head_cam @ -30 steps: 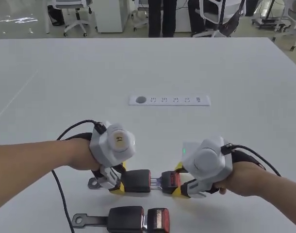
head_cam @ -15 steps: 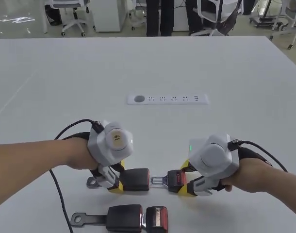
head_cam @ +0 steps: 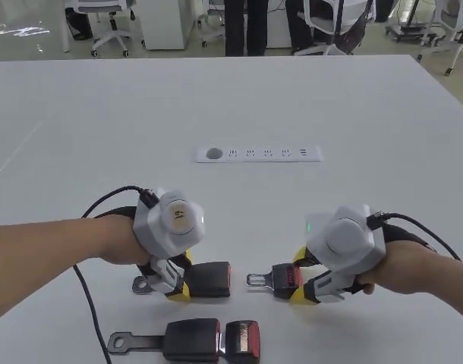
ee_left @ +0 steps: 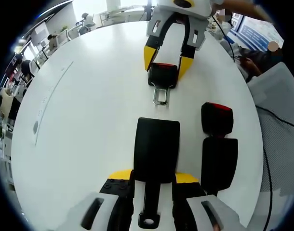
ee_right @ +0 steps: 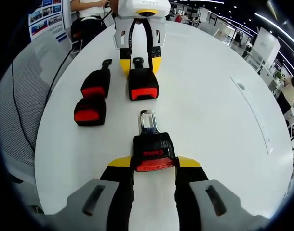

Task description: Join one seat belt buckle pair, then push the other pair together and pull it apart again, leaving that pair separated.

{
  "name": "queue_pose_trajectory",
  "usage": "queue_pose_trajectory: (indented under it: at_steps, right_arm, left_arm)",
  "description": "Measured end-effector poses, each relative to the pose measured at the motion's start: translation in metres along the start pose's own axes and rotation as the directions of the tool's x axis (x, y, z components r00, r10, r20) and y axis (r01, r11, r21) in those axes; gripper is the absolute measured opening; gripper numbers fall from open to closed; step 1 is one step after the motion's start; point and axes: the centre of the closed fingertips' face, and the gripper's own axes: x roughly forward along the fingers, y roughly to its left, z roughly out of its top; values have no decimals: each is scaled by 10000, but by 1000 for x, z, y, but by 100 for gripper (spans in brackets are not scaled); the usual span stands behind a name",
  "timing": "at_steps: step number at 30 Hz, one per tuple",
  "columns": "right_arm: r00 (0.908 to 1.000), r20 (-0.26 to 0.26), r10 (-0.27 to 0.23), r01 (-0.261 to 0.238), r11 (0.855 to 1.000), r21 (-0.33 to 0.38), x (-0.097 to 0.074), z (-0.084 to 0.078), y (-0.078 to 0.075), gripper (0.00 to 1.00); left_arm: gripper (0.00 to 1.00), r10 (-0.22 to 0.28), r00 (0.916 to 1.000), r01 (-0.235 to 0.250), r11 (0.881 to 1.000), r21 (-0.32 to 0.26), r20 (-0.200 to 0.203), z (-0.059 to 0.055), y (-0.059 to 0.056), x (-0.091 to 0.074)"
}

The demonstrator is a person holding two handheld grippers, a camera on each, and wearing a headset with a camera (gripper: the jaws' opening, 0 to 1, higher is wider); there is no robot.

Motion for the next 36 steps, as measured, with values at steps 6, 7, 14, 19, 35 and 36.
queue_pose_trajectory:
  at_steps: [6, 7, 14, 19, 35, 36]
  right_arm:
    - [10000, -62, -4, 4, 10000, 17, -6, -8, -2, 31]
    - [10000, -69, -10, 10, 10000, 20, -6, -9, -1, 31]
    - [9998, -188, 0, -2, 10000, -98, -10, -18, -5, 31]
    - [9998, -218, 12, -15, 9999, -121, -13, -22, -4, 31]
    - [9998, -171, -115, 109, 9994, -330, -14, -23, -6, 35]
    - [9998, -181, -105, 99, 9994, -346, -14, -24, -6, 35]
  left_arm:
    - [30, 7, 10000, -7, 10000, -12, 34, 1, -1, -1]
    - [30, 9, 10000, -9, 10000, -15, 39, 1, -1, -1]
    - [30, 11, 10000, -11, 10000, -4, 83, 1, -2, -1]
    - [31, 12, 9999, -12, 10000, 24, 129, 1, -1, -1]
    - [32, 22, 10000, -23, 9998, 198, 46, 0, -1, 1]
    - [32, 22, 10000, -23, 9998, 177, 74, -1, 0, 1]
